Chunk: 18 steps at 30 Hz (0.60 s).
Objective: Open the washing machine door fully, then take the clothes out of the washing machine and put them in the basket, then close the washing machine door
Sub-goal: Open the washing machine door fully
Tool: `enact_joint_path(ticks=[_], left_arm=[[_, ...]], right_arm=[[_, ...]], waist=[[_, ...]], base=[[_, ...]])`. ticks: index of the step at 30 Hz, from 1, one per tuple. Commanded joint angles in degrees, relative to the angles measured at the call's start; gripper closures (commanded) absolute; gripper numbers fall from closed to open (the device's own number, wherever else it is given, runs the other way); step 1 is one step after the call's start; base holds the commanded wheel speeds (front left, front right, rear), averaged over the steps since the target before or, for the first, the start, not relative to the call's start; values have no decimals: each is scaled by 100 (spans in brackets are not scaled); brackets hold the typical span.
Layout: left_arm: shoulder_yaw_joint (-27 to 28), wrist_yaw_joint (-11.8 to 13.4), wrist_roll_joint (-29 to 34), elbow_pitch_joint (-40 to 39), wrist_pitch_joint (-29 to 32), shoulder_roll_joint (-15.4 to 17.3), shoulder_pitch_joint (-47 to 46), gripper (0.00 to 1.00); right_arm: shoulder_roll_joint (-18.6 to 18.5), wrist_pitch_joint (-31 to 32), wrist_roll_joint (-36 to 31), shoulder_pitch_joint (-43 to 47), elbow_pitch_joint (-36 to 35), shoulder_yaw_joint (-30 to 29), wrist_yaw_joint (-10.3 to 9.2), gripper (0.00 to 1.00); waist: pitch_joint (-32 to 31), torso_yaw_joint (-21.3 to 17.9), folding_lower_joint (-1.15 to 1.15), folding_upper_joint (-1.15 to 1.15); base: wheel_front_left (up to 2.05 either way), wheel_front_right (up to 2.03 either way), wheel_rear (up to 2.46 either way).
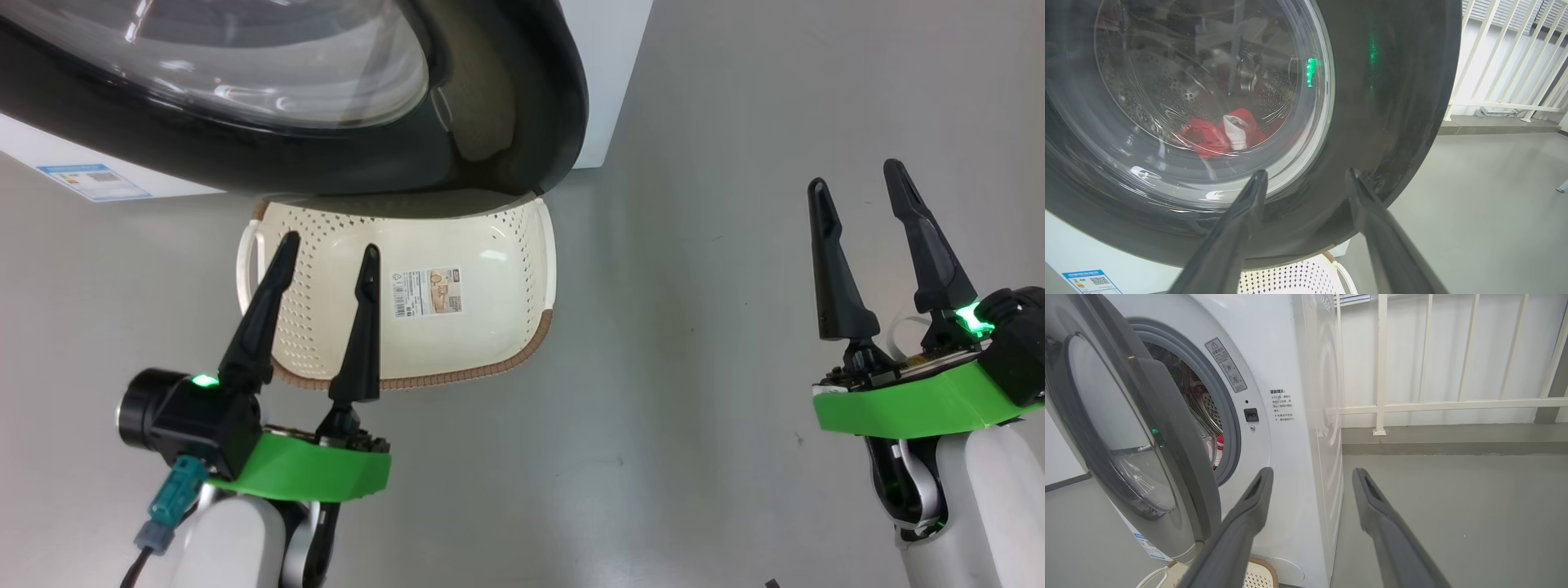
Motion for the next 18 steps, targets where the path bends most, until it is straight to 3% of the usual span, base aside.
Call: enact_joint_path(ticks=[1, 17, 18], left_arm=[[145, -4, 45, -160, -28, 86, 106, 0], [86, -10, 44, -115, -28, 86, 136, 0], [77, -12, 44, -109, -28, 86, 141, 0]], right_arm=[[50, -29, -7, 133, -134, 133, 43, 0], [81, -29, 115, 169, -22, 101, 43, 0], [83, -29, 147, 173, 1, 101, 43, 20]], waist=[[0, 2, 0, 0], [-29, 36, 0, 0], [-36, 39, 0, 0]], base=[[0, 0, 0], [0, 0, 0], [0, 0, 0]])
